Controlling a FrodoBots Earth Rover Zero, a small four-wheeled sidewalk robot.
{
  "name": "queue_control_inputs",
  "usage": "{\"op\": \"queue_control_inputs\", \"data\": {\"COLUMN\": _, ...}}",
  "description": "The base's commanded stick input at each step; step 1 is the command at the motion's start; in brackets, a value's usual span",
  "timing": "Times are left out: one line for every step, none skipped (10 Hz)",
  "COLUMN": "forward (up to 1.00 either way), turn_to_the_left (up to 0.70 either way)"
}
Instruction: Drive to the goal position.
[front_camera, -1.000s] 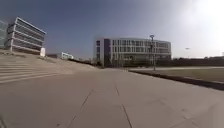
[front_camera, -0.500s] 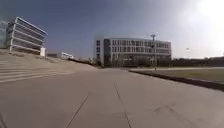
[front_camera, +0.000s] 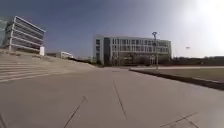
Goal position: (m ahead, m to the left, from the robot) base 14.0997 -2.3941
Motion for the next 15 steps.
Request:
{"op": "queue_control_inputs", "data": {"forward": 0.7, "turn_to_the_left": 0.0}}
{"op": "queue_control_inputs", "data": {"forward": 0.7, "turn_to_the_left": 0.0}}
{"op": "queue_control_inputs", "data": {"forward": 0.7, "turn_to_the_left": 0.0}}
{"op": "queue_control_inputs", "data": {"forward": 0.7, "turn_to_the_left": 0.0}}
{"op": "queue_control_inputs", "data": {"forward": 0.7, "turn_to_the_left": 0.0}}
{"op": "queue_control_inputs", "data": {"forward": 0.7, "turn_to_the_left": 0.0}}
{"op": "queue_control_inputs", "data": {"forward": 0.7, "turn_to_the_left": 0.0}}
{"op": "queue_control_inputs", "data": {"forward": 0.7, "turn_to_the_left": 0.0}}
{"op": "queue_control_inputs", "data": {"forward": 0.7, "turn_to_the_left": 0.0}}
{"op": "queue_control_inputs", "data": {"forward": 0.7, "turn_to_the_left": 0.0}}
{"op": "queue_control_inputs", "data": {"forward": 0.7, "turn_to_the_left": 0.0}}
{"op": "queue_control_inputs", "data": {"forward": 0.7, "turn_to_the_left": 0.0}}
{"op": "queue_control_inputs", "data": {"forward": 0.7, "turn_to_the_left": 0.0}}
{"op": "queue_control_inputs", "data": {"forward": 0.7, "turn_to_the_left": 0.0}}
{"op": "queue_control_inputs", "data": {"forward": 0.7, "turn_to_the_left": 0.0}}
